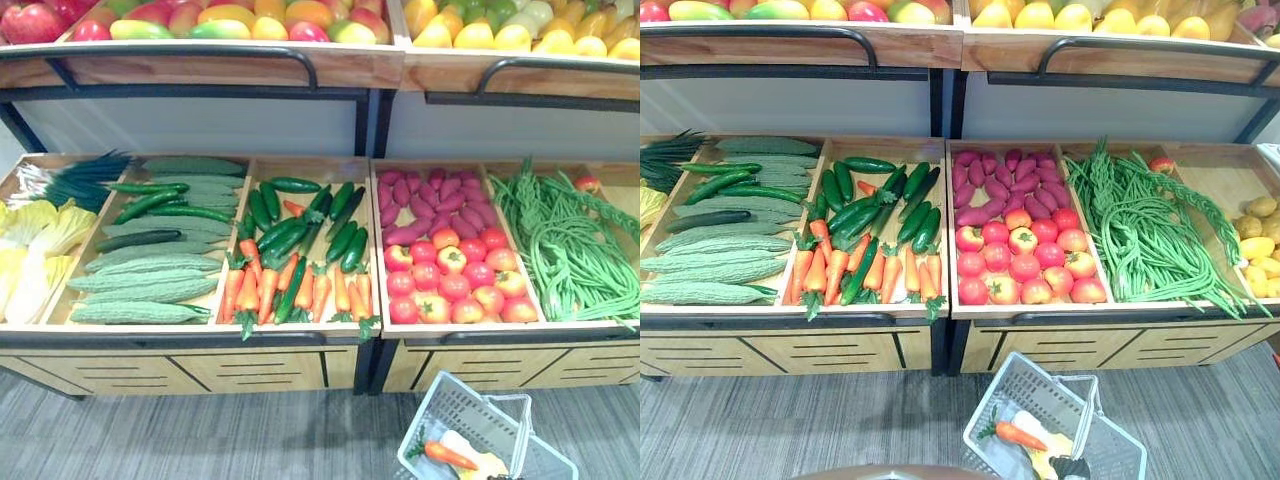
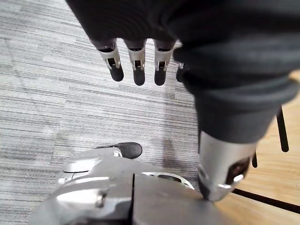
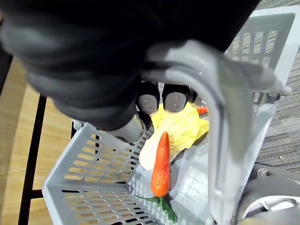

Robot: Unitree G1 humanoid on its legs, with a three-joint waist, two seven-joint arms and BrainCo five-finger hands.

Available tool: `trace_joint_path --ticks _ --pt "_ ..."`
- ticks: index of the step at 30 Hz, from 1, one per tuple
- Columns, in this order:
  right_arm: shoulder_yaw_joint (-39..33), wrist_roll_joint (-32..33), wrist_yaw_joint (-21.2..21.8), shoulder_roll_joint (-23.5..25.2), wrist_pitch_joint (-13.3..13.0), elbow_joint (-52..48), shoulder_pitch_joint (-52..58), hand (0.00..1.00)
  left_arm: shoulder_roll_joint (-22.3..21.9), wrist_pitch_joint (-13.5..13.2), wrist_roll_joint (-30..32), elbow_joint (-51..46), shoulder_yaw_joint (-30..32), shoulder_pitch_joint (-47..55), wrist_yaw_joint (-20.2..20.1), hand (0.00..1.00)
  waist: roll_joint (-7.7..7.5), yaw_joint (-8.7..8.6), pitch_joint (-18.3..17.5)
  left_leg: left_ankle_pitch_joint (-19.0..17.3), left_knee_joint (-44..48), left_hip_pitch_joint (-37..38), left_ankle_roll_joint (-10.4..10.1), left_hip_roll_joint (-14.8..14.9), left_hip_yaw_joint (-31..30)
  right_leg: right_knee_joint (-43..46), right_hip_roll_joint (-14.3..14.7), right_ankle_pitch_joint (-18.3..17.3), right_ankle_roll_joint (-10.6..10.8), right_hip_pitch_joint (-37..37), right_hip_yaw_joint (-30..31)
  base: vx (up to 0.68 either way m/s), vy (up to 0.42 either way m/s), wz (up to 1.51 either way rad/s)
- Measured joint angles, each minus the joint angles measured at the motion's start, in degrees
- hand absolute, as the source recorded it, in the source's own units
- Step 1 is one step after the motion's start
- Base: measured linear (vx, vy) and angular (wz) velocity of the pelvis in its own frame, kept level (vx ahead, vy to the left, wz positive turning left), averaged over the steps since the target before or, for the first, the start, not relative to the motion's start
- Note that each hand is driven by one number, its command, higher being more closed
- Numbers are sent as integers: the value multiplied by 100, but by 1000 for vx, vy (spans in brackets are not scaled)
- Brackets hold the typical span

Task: Pick vegetable in the basket

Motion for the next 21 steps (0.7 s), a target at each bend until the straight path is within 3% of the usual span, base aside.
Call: trace_joint_path --ticks 4,7,8,11,12,13,14,15,16,19,20,21 --pt "-37 6 17 -20 -11 -30 -16 100 90 -49 80 -1 -296 -21 21 0 -11 -52 99 -128 2 173 -15 -36 147 566 -149 -236 -63 -157 138 13 27 -16" --pt "-24 7 16 26 -103 -142 -111 100 259 -75 257 5 -569 -116 30 0 -62 -70 234 -190 5 275 18 17 542 1319 -195 -180 -222 -712 633 -28 58 -70" --pt "-12 17 14 90 -107 -145 -219 100 359 -90 311 4 -660 -198 30 0 -97 -64 388 -235 7 400 27 79 866 1390 -96 20 -402 -861 891 -52 84 -113" --pt "-1 45 17 210 -110 -232 -252 100 439 -86 388 4 -657 -328 27 0 -206 -71 512 -304 42 481 105 94 1338 1229 -21 422 -474 -1033 916 -73 63 -98" --pt "44 48 22 222 -118 -286 -281 100 416 -85 500 9 -649 -429 27 0 -184 -60 610 -302 89 487 267 145 1683 873 93 872 -712 -1086 797 -112 69 -147" --pt "127 48 21 211 -114 -293 -355 100 350 -96 538 -6 -647 -514 22 0 -104 -22 723 -321 186 399 373 292 2101 819 77 972 -884 -1085 347 -119 57 -136" --pt "122 48 18 207 -125 -308 -358 100 340 -91 564 -22 -654 -552 20 0 -110 -48 748 -322 224 399 373 289 2245 1376 -61 566 -953 -1186 -67 -113 37 -122" --pt "89 49 3 172 -130 -355 -365 100 338 -86 574 -54 -667 -557 19 0 -106 -87 746 -332 234 454 392 269 2513 2409 -354 -116 -956 -1218 -660 -39 59 -112" --pt "53 46 13 151 -115 -341 -362 100 339 -87 569 -59 -685 -571 22 0 -99 -60 745 -332 236 527 397 281 2798 2951 -558 -405 -980 -1049 -1094 -8 54 -115" --pt "-11 29 1 217 -97 -253 -372 100 344 -76 518 -47 -691 -525 29 0 -112 51 743 -330 369 607 394 299 3520 2962 -962 -582 -885 -612 -1721 -1 -87 -144" --pt "-10 12 7 209 -92 -260 -435 100 324 -75 497 -45 -695 -558 28 0 -126 77 757 -330 495 599 392 346 3845 2558 -904 -609 -613 -597 -1906 -27 -219 -151" --pt "-10 3 6 198 -82 -259 -465 100 311 -74 493 -35 -695 -552 29 0 -130 84 765 -326 544 607 376 390 3989 2328 -772 -622 -567 -585 -1997 -51 -279 -159"
